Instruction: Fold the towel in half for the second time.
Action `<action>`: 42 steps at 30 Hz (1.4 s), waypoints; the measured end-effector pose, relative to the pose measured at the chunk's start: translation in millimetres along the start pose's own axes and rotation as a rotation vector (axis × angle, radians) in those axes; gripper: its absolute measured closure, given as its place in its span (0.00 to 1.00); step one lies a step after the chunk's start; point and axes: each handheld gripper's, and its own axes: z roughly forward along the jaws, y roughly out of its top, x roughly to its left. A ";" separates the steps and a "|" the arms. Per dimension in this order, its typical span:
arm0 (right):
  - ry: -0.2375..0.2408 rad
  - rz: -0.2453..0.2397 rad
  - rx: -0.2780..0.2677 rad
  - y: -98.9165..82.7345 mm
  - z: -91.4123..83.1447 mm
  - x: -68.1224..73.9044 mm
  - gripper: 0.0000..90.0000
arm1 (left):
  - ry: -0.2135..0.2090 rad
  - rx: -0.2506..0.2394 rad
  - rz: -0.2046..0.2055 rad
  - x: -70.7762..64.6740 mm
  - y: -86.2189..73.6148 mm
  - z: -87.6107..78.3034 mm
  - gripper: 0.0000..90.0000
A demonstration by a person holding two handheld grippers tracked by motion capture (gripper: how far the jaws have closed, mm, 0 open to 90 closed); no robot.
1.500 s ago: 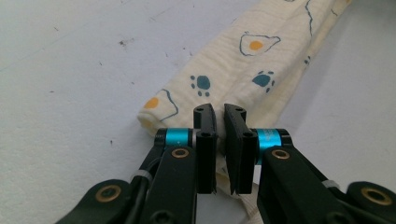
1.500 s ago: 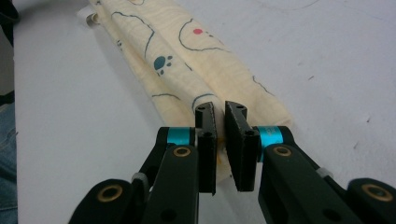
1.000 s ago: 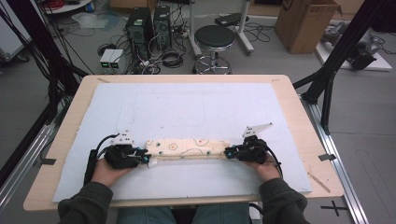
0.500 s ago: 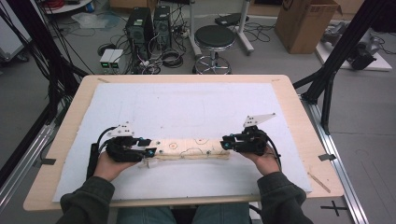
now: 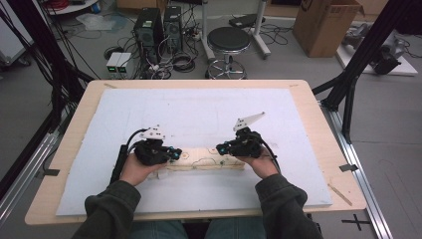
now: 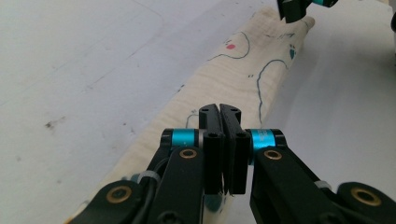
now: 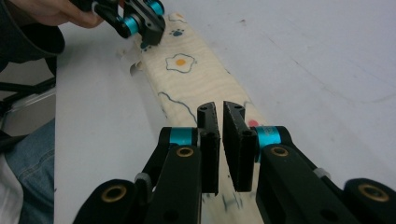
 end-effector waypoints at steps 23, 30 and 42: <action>0.001 -0.078 0.213 1.2 55.4 13.3 0.94 | 0.002 0.162 0.044 -6.0 -7.9 30.4 0.98; -0.005 -0.091 0.180 -1.7 53.4 13.4 0.92 | -0.010 0.118 0.050 -6.1 -6.4 23.4 0.95; -0.051 -0.120 0.170 6.9 49.2 9.0 0.83 | 0.012 0.110 0.029 11.5 -10.0 8.2 0.92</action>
